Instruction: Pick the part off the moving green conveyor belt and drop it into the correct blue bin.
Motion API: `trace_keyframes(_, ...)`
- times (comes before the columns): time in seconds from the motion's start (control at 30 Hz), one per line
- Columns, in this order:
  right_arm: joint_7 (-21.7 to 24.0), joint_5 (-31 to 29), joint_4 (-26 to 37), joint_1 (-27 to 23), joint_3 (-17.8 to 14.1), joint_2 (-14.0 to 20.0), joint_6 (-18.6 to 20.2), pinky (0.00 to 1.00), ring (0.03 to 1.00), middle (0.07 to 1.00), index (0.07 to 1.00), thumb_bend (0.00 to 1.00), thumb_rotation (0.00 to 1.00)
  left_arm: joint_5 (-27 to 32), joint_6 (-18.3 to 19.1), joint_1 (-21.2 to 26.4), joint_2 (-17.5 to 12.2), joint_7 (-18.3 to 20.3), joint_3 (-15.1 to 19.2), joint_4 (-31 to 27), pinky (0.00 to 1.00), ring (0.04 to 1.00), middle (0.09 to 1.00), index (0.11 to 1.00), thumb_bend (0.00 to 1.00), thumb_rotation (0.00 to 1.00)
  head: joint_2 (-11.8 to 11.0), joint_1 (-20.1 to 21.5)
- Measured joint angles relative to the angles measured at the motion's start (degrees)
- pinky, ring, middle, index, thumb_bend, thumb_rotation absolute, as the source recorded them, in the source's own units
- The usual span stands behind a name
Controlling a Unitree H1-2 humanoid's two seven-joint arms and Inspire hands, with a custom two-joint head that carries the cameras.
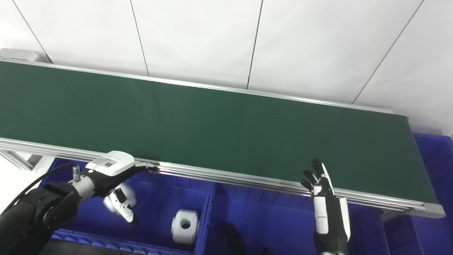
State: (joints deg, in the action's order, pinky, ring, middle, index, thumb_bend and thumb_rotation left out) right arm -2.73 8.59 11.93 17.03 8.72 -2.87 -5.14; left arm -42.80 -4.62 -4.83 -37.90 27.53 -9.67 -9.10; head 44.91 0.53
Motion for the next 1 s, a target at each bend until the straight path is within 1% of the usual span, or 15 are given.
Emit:
trace_keyframes(0.07,0.0,0.1,-0.02,0.0,0.06,-0.01,0.0,0.85,0.904,0.967,0.953,0.68,1.0,3.68,-0.14,-0.47,0.08,0.09,1.04,-0.2,0.74,0.892,0.976,0.955,0.98,0.46,0.09,0.18)
trace_keyframes(0.1,-0.01,0.1,-0.06,0.02,0.07,0.0,0.0,0.85,0.905,0.967,0.955,0.68,1.0,6.71,-0.84,-0.78,0.29,-0.26,2.03,-0.17,0.73,0.89,0.988,0.976,0.95,0.46,0.09,0.35)
trace_keyframes(0.17,-0.01,0.12,-0.29,0.0,0.13,-0.01,0.0,0.85,0.904,0.966,0.954,0.68,1.0,13.7,-3.6,-1.42,2.0,-3.33,4.58,-0.31,0.78,0.944,0.998,0.996,0.92,0.52,0.0,0.79)
trace_keyframes(0.23,-0.03,0.44,-0.45,-0.06,0.31,-0.05,0.0,0.85,0.904,0.966,0.954,0.68,1.0,18.17,-5.15,-2.08,4.11,-5.01,5.96,-0.77,0.81,0.966,1.0,0.999,0.9,0.54,-0.09,1.14)
trace_keyframes(0.3,-0.12,0.95,-0.69,-0.05,0.44,-0.22,0.0,0.85,0.9,0.964,0.955,0.68,1.0,23.76,-6.71,-3.24,7.33,-6.89,6.62,-2.62,0.88,0.993,1.0,1.0,0.85,0.56,-0.18,1.76)
trace_keyframes(0.37,-0.16,1.28,-0.81,-0.13,0.64,-0.58,0.01,0.85,0.898,0.963,0.956,0.67,1.0,27.87,-7.37,-4.67,10.24,-7.23,6.44,-4.38,0.93,0.999,1.0,1.0,0.85,0.56,-0.09,2.71)
trace_keyframes(0.43,-0.26,1.63,-0.9,-0.16,0.87,-1.37,0.01,0.85,0.892,0.959,0.953,0.67,0.98,31.57,-6.58,-6.61,12.75,-7.35,6.54,-5.75,0.99,1.0,1.0,1.0,0.88,0.58,-0.09,4.03)
trace_keyframes(0.63,-0.84,2.68,-2.66,-0.42,1.18,-3.25,0.04,0.84,0.89,0.955,0.955,0.72,0.98,43.7,0.42,-12.73,19.25,-7.84,7.14,-9.6,1.0,1.0,1.0,1.0,0.87,0.55,-0.44,8.78)
trace_keyframes(0.7,-1.54,3.48,-3.63,-0.82,1.44,-3.69,0.03,0.85,0.891,0.954,0.956,0.74,0.98,44.5,1.25,-13.94,21.81,-8.41,6.8,-10.24,1.0,1.0,1.0,1.0,0.89,0.64,-0.79,10.54)
trace_keyframes(0.77,-1.94,4.08,-4.88,-1.2,1.74,-4.35,0.03,0.86,0.901,0.958,0.956,0.75,0.97,43.9,1.31,-14.68,24.27,-9.79,6.4,-10.26,1.0,1.0,1.0,1.0,0.88,0.72,-1.49,14.57)
trace_keyframes(0.83,-2.27,4.57,-5.65,-1.22,2.36,-5.05,0.0,0.86,0.909,0.964,0.959,0.75,0.97,43.58,1.33,-15.12,26.69,-11.21,5.95,-10.18,1.0,1.0,1.0,1.0,0.85,0.74,-1.84,17.03)
trace_keyframes(0.9,-2.72,5.17,-6.37,-1.27,2.51,-5.02,-0.03,0.87,0.915,0.969,0.962,0.73,0.96,43.55,1.31,-15.06,28.42,-11.92,5.64,-9.65,1.0,1.0,1.0,1.0,0.84,0.73,-1.93,17.4)
trace_keyframes(0.93,-2.96,5.58,-6.7,-1.29,2.59,-5.02,-0.06,0.87,0.918,0.972,0.963,0.72,0.96,43.69,1.29,-14.87,28.96,-12.11,5.7,-8.86,1.0,1.0,1.0,1.0,0.84,0.73,-2.37,20.1)
trace_keyframes(0.97,-3.12,5.74,-7.0,-1.31,2.65,-5.01,-0.16,0.87,0.921,0.972,0.963,0.72,0.95,43.87,1.27,-14.45,29.13,-12.3,5.88,-7.49,1.0,1.0,1.0,1.0,0.83,0.72,-2.37,20.13)
trace_keyframes(1.0,-3.45,5.89,-7.57,-1.43,2.71,-4.95,-0.39,0.87,0.922,0.972,0.961,0.71,0.94,43.95,1.25,-13.98,29.09,-12.44,6.31,-5.81,1.0,1.0,1.0,1.0,0.83,0.72,-2.81,23.0)
